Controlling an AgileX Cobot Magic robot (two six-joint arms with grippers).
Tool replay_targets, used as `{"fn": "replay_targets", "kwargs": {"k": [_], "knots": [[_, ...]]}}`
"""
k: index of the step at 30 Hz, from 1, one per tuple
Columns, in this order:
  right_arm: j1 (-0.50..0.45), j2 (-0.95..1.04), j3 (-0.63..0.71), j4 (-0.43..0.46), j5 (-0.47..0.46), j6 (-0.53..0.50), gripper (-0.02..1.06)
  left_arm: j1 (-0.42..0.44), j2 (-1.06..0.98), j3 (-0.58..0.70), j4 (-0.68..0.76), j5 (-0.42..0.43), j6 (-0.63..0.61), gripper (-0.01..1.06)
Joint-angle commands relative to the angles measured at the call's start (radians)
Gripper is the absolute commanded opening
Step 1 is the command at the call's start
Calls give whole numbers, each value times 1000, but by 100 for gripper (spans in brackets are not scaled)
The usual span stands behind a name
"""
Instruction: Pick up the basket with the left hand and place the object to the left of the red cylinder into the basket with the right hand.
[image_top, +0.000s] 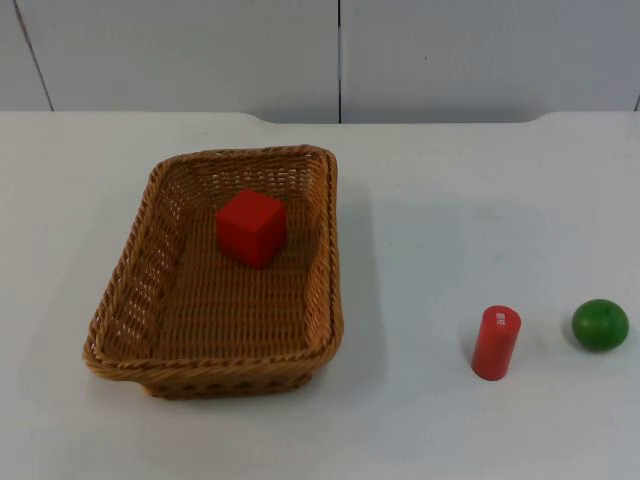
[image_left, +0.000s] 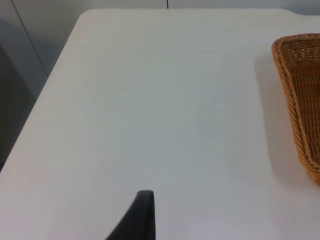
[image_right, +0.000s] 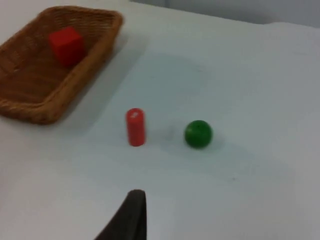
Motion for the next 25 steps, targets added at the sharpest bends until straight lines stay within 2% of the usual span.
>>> {"fn": "replay_targets", "kwargs": {"k": [1,7,20,25], "knots": [[-58,-3,-4,-1,-11,-12,105,1,-3,3,-4,-3,-11,105],[-158,-3,-4,-1,-11,-12,105,1,-3,3,-4,-3,-11,105],[-163,-3,-4,-3,-11,-12,105,1,-3,3,-4,-3,-11,105],[-215,-3,-4,-2,-11,-12,105,1,-3,3,-4,-3,-11,105]]}}
